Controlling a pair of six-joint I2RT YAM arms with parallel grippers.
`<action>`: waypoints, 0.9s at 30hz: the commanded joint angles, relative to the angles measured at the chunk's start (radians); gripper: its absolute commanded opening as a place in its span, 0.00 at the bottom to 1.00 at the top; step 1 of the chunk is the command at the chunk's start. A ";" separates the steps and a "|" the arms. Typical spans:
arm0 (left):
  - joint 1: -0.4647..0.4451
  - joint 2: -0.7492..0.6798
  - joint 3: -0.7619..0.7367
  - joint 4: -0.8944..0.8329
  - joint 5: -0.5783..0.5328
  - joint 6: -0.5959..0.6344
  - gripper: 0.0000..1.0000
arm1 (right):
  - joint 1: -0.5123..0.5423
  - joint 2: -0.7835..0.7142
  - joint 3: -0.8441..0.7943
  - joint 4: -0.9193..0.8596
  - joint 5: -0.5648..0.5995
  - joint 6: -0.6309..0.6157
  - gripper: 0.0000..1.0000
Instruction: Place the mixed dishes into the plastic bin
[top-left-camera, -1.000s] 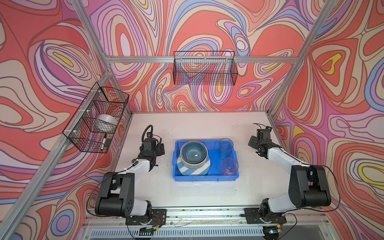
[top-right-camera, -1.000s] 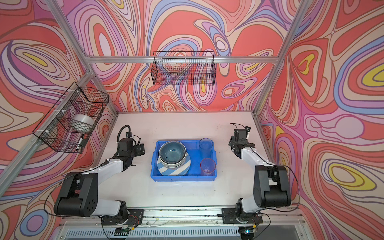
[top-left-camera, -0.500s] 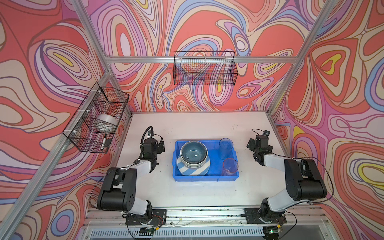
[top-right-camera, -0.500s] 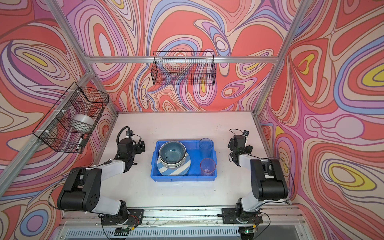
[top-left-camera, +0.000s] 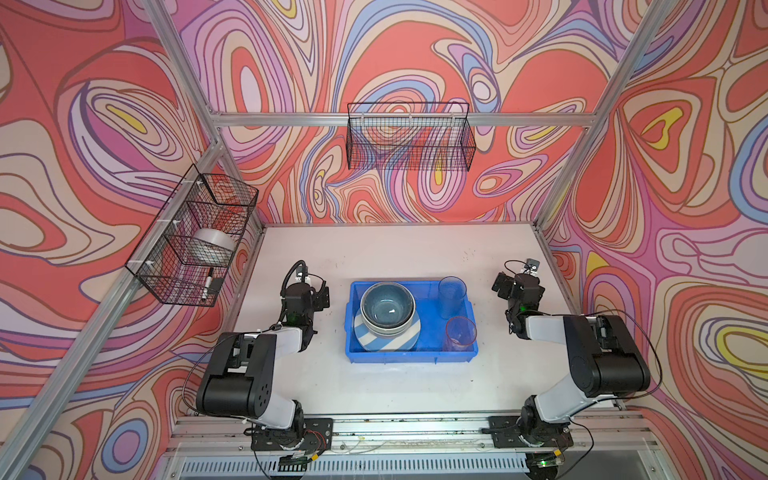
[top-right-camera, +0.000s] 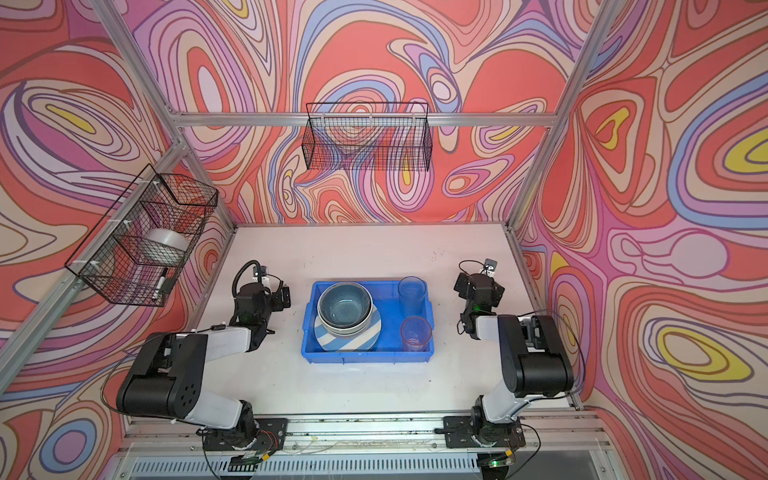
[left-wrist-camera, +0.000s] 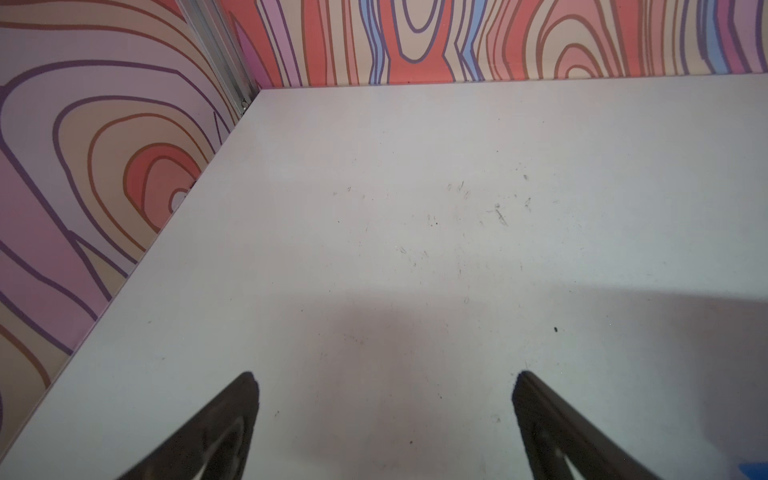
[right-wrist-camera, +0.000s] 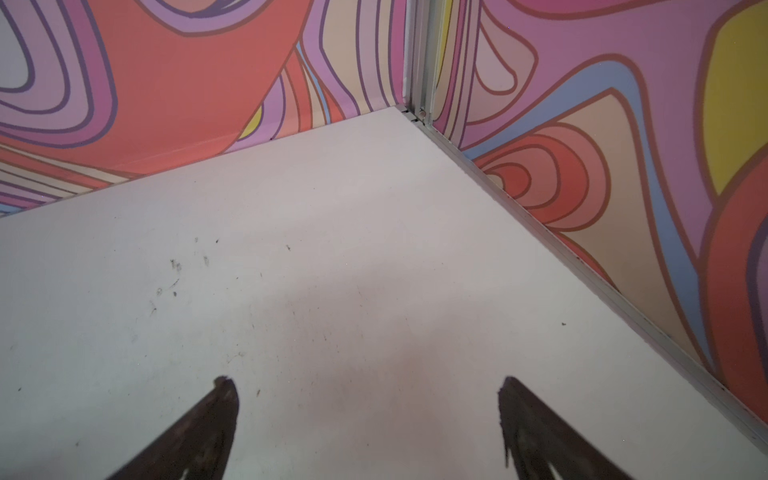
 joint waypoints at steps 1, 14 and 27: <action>0.012 0.017 -0.056 0.117 0.050 0.017 0.99 | -0.003 0.014 -0.019 0.105 -0.050 -0.039 0.98; 0.026 0.043 -0.078 0.197 0.068 0.012 1.00 | 0.000 0.057 -0.020 0.163 -0.204 -0.109 0.98; 0.026 0.037 -0.080 0.191 0.067 0.010 1.00 | 0.000 0.093 -0.084 0.307 -0.226 -0.112 0.98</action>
